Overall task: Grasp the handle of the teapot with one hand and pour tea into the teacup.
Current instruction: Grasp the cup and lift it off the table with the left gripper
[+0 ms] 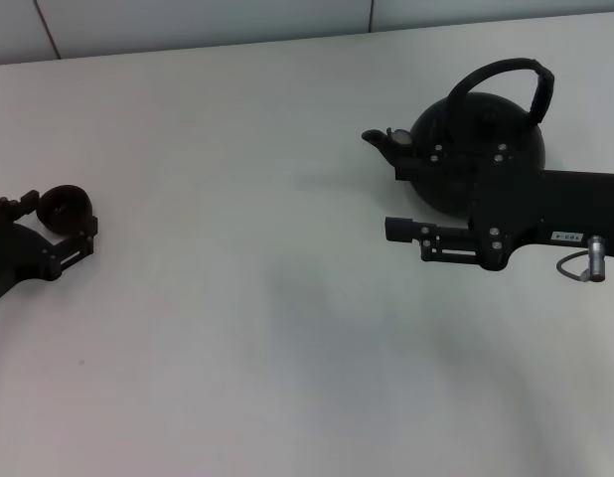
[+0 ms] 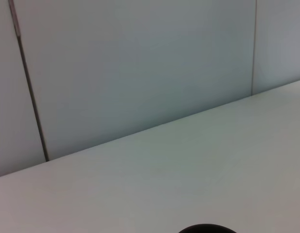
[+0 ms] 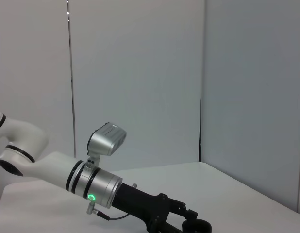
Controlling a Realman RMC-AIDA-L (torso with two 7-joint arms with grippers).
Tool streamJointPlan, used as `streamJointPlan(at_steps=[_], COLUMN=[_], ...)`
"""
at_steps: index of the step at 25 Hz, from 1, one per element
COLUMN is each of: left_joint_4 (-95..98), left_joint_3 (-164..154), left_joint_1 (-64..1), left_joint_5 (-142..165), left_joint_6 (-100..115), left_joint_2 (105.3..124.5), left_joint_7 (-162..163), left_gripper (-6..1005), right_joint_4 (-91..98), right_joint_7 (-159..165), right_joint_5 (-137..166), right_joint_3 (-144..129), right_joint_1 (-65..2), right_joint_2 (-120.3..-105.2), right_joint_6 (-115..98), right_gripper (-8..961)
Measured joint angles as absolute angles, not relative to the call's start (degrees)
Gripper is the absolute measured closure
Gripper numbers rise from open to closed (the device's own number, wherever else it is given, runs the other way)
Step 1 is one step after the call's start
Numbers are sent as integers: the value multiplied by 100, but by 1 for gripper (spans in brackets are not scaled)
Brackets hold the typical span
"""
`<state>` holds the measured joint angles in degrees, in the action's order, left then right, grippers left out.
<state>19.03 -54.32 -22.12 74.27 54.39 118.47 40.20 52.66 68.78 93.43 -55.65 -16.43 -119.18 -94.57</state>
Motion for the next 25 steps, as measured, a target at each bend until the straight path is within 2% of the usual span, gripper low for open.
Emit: streamJointPlan(at_steps=[20, 25], left_joint_4=[1873, 1891], left_joint_3=[-5502, -5502], left_joint_1=[-2309, -2309], left_joint_5=[7425, 7413], left_joint_6=[5292, 5292], left_joint_2=[11850, 11863], left_joint_7=[4015, 4000], left_gripper=[169, 221], right_joint_4=[5317, 5321], right_joint_7=[6878, 6878], right_joint_5=[9343, 9343], right_joint_3=[-5572, -5568], right_joint_1=[-1590, -1591], right_joint_2=[-11918, -11918], right_joint_6=[-9478, -9483], right_gripper=[320, 318])
